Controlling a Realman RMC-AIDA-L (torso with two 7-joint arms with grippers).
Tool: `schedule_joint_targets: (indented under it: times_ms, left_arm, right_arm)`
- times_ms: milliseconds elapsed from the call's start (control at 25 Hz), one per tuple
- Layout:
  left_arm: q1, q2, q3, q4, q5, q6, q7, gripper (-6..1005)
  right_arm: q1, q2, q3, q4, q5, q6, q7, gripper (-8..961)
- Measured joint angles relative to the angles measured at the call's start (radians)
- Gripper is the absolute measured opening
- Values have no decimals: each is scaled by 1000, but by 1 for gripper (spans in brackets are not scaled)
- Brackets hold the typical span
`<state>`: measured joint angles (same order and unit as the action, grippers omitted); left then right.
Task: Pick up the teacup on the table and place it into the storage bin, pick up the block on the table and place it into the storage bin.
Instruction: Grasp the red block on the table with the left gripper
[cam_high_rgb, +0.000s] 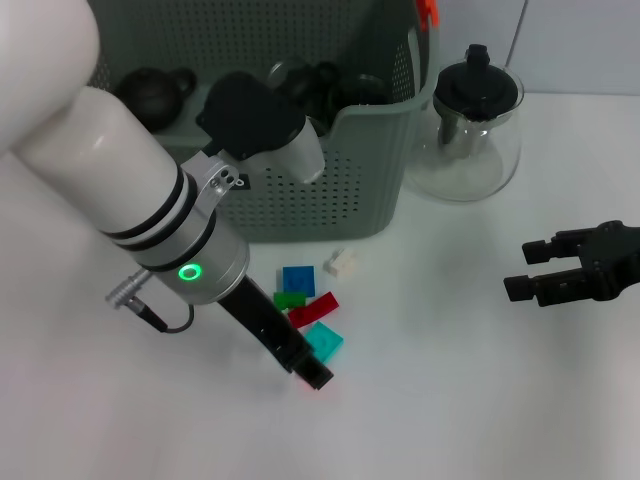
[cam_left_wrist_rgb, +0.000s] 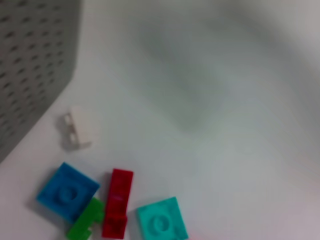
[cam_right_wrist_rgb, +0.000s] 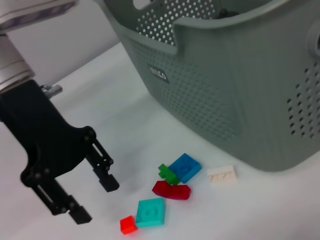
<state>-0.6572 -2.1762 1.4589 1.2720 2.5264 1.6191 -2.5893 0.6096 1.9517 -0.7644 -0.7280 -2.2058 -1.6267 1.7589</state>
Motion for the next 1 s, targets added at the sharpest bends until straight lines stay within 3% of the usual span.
schedule_joint_targets:
  times_ms: [440, 680, 1000]
  left_arm:
    - [-21, -1, 70, 1, 79, -21, -314, 629]
    - [-30, -2, 128, -10, 64, -60, -383, 630]
    - [-49, -2, 143, -111, 5, -152, -388, 629]
  right_arm:
    - [36, 0, -10, -12, 0, -16, -72, 837]
    - [57, -8, -18, -13, -1, -21, -101, 837]
    - [63, -8, -21, -13, -2, -21, -135, 837]
